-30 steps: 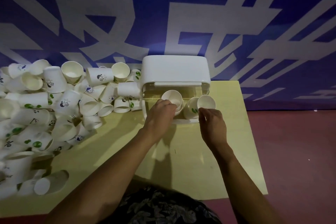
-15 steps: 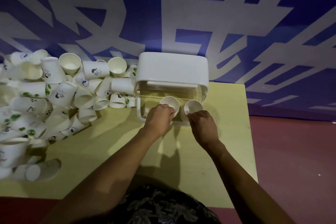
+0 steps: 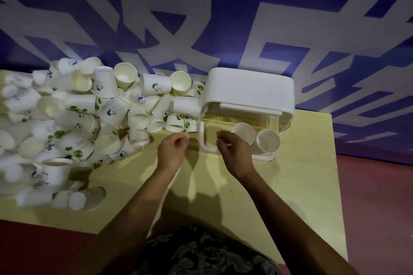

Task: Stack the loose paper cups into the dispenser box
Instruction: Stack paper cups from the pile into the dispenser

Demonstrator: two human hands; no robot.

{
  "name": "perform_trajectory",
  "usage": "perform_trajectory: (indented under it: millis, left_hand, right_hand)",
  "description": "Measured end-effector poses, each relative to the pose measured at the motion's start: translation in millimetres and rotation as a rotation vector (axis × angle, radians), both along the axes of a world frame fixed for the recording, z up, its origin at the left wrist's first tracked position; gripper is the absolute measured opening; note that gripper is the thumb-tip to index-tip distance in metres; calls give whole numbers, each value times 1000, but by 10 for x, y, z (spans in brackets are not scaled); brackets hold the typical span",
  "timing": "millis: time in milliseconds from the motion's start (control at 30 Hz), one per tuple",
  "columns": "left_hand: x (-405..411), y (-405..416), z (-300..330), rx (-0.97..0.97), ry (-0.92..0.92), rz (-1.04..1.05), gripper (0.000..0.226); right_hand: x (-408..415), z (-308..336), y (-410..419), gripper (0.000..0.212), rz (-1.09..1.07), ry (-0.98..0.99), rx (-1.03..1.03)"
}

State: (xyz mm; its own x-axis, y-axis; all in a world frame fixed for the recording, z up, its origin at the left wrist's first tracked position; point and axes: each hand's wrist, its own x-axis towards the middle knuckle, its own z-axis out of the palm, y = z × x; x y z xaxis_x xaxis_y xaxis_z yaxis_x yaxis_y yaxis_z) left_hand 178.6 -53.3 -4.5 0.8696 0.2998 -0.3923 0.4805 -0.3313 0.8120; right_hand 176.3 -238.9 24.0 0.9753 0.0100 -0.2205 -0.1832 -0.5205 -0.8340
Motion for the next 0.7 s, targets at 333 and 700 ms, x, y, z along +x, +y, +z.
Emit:
perform_trajectory:
  millis: [333, 700]
  left_hand:
    - [390, 903, 27, -481, 212, 503, 13]
    - [841, 1325, -5, -1079, 484, 783, 32]
  right_hand:
    - [413, -155, 892, 28, -291, 352, 353]
    - [638, -149, 1301, 19, -608, 453, 714]
